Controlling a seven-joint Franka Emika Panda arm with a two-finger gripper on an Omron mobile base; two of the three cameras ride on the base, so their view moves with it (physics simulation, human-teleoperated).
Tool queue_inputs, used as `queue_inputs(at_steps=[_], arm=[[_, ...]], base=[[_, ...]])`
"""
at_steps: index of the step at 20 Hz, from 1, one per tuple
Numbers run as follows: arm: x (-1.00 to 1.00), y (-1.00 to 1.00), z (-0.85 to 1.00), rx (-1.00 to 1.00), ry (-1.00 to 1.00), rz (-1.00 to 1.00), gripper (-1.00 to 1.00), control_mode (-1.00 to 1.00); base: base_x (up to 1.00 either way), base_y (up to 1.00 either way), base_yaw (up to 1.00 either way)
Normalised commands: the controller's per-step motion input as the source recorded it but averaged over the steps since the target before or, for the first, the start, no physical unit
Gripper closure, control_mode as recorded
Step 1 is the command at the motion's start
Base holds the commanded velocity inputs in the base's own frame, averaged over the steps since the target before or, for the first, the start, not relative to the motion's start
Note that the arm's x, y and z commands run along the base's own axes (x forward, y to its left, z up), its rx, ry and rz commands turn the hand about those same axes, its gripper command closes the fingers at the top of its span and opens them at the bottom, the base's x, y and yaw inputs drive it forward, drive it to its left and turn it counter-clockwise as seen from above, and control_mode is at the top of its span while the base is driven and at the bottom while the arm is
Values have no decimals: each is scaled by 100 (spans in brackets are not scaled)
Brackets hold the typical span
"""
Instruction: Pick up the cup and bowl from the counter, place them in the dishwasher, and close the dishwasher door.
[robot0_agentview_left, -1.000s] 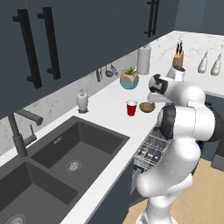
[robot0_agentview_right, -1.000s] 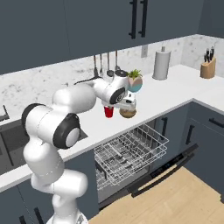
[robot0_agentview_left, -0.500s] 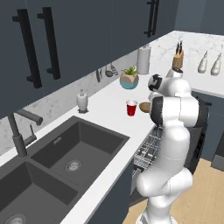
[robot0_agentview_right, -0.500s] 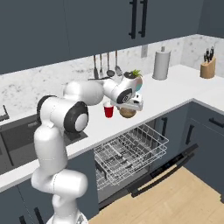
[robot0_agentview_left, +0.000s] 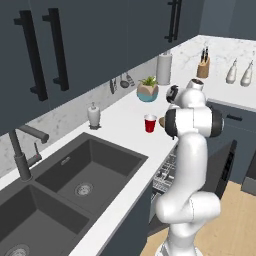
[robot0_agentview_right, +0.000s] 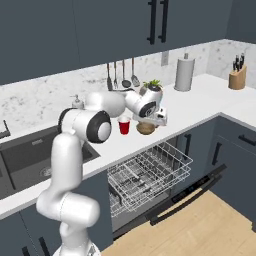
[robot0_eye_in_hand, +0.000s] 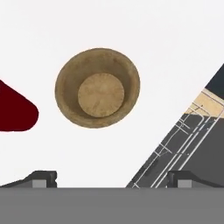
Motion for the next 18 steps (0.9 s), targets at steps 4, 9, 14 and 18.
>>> queue_inputs(at_steps=[4,9,14,18], arm=[[30,-2,-36,0,12,-4,-100,-100],[16,1,-33,0,11,-6,-100,-100],[18,1,-30,5,-1,-3,-100,-100],[12,10,-36,18,-1,0,-100,-100]], base=[[0,0,0],[0,0,0],[0,0,0],[0,0,0]])
